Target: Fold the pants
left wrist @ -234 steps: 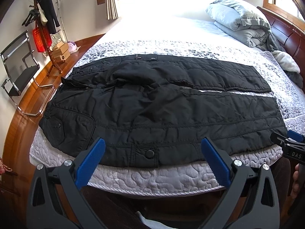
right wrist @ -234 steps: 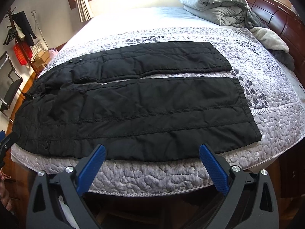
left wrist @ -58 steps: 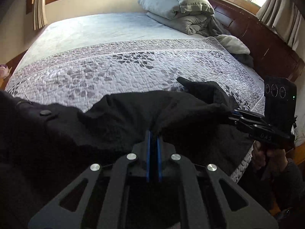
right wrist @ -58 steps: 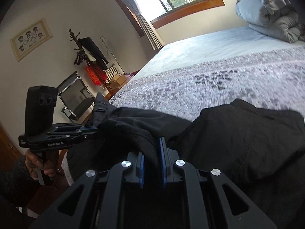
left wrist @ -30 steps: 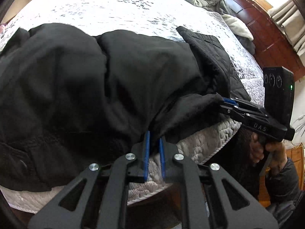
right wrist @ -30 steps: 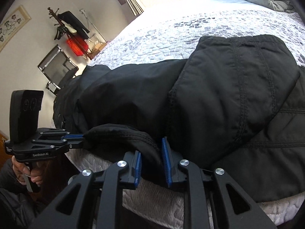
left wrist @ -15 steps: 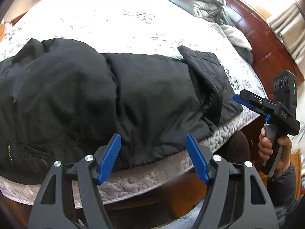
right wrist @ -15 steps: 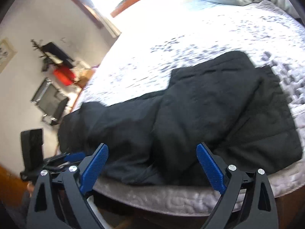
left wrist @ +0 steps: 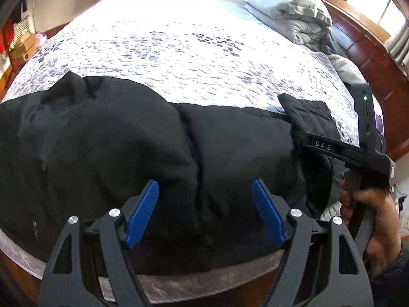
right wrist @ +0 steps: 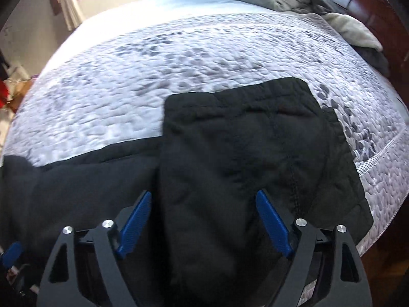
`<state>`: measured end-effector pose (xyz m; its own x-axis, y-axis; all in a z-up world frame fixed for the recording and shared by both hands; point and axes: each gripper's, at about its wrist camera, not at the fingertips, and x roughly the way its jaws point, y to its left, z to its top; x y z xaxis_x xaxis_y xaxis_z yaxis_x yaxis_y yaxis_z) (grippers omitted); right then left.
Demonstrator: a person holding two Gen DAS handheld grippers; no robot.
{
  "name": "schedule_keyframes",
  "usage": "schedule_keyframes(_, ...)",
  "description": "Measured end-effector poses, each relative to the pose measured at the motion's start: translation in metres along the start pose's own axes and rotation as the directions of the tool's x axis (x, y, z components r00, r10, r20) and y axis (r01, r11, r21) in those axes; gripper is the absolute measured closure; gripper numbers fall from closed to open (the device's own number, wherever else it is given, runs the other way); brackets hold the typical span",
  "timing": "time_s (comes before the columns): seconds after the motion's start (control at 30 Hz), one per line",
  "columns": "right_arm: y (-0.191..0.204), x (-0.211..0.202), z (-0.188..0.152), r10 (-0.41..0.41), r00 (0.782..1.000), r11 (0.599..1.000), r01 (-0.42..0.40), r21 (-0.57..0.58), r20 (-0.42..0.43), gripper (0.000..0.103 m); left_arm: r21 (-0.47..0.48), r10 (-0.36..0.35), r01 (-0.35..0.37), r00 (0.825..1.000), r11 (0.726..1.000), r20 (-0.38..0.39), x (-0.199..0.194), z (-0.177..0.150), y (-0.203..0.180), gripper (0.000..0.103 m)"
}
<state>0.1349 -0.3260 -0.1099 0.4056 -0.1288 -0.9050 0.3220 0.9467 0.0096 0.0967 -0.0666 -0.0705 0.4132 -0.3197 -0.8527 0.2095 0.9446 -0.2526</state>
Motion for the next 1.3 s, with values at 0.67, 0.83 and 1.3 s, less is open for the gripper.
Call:
schedule_keyframes(0.67, -0.189, -0.052, -0.051, 0.356, 0.872, 0.727, -0.484, 0.487, 0.336, 0.092, -0.033, 0.105, -0.106, 0.994, 0.994, -0.011, 0.036, 0.0, 0.007, 0.016)
schedule_keyframes(0.83, -0.219, -0.048, -0.084, 0.289, 0.925, 0.752, -0.379, 0.54, 0.248, 0.075, -0.021, 0.128, -0.128, 0.992, 0.992, -0.011, 0.037, -0.002, 0.002, 0.015)
schedule_keyframes(1.3, -0.209, -0.093, -0.046, -0.305, 0.928, 0.91, 0.217, 0.354, 0.216, 0.031, -0.004, 0.065, -0.065, 0.998, 0.998, -0.012, 0.024, -0.003, -0.026, 0.015)
